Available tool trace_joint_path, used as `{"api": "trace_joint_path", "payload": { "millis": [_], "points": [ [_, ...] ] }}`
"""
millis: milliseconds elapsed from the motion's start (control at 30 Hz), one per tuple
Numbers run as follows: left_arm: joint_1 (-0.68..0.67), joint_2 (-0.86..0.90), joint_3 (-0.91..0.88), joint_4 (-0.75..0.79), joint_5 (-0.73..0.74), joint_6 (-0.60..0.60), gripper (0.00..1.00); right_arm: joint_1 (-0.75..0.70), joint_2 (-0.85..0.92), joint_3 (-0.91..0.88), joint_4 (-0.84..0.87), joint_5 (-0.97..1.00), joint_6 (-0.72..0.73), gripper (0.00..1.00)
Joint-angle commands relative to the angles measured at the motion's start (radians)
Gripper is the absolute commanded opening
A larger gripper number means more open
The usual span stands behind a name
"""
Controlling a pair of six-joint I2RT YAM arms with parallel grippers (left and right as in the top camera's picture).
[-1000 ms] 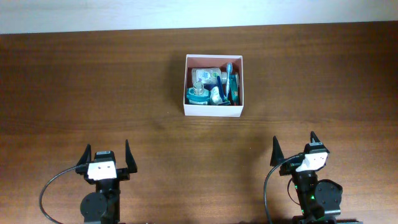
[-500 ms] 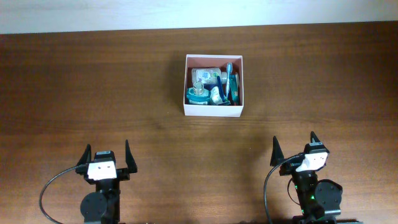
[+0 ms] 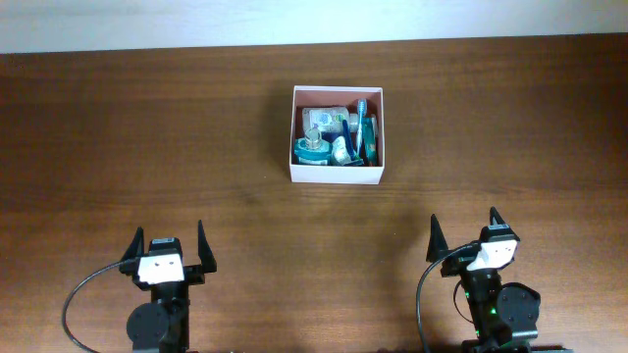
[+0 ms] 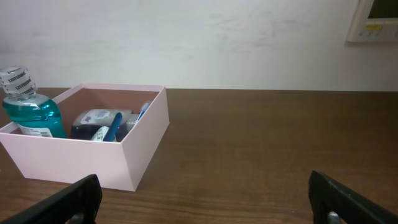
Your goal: Pack container
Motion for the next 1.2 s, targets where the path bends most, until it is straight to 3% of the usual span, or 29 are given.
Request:
{"api": "trace_joint_path", "payload": {
  "millis": [0,1167],
  "points": [
    [-0.005,-0.009,-0.003,-0.003,-0.005,0.02,0.99,0.005,-0.011,-0.005,-0.006,0.008,0.005,0.99],
    [-0.005,-0.009,-0.003,-0.003,-0.005,0.02,0.99,0.005,-0.011,-0.005,-0.006,0.008,0.005,0.99]
  ]
}}
